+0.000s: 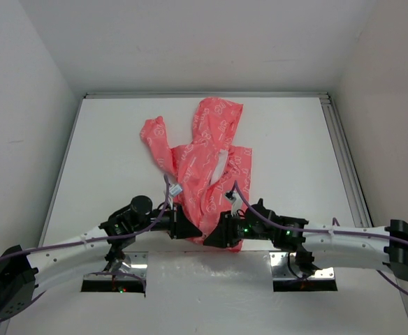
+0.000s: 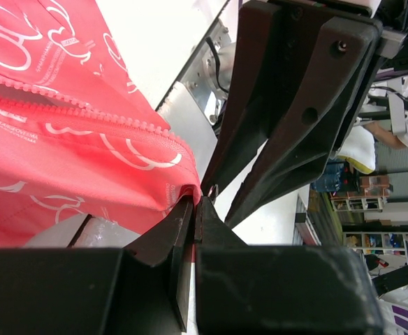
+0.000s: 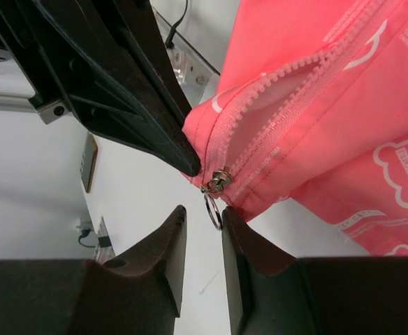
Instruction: Zip up the jacket
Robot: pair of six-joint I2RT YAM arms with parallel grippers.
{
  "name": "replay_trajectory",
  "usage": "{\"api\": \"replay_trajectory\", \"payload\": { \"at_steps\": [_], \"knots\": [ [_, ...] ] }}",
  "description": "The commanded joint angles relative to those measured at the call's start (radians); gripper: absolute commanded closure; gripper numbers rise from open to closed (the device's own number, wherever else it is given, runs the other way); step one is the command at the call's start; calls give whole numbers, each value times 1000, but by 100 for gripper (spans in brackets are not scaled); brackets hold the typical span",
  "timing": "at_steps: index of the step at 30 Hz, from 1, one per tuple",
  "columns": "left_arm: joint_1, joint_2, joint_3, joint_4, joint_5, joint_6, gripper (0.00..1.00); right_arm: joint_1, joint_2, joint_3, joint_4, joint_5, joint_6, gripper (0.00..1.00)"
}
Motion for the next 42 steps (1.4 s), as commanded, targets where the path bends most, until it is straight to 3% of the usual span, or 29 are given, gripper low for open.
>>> {"api": "replay_trajectory", "payload": {
  "at_steps": [1,5,14,20,24,26,31,34,42],
  "knots": [
    [-12,-18,-3,44,8,-7,100,5,5,53,18,37,-25,74],
    [-12,-22,-8,45,7,-10,100,5,17,59,21,38,-26,82],
    [-12,-31,-11,44,8,-13,100,5,45,73,29,40,-26,79],
    [-12,-36,-11,39,7,-14,100,5,45,78,21,48,-26,92],
    [-12,-39,-10,35,5,-13,100,5,60,87,6,29,-26,78],
    [-12,-41,-10,35,5,-13,100,5,61,79,17,23,-19,77],
    [-12,-41,-10,29,5,-11,100,3,58,78,26,12,-16,88],
    [-12,-39,-10,29,5,-11,100,5,54,84,37,0,-17,100],
    [-12,-39,-16,1,22,-4,98,5,0,85,72,29,29,100]
  ]
}}
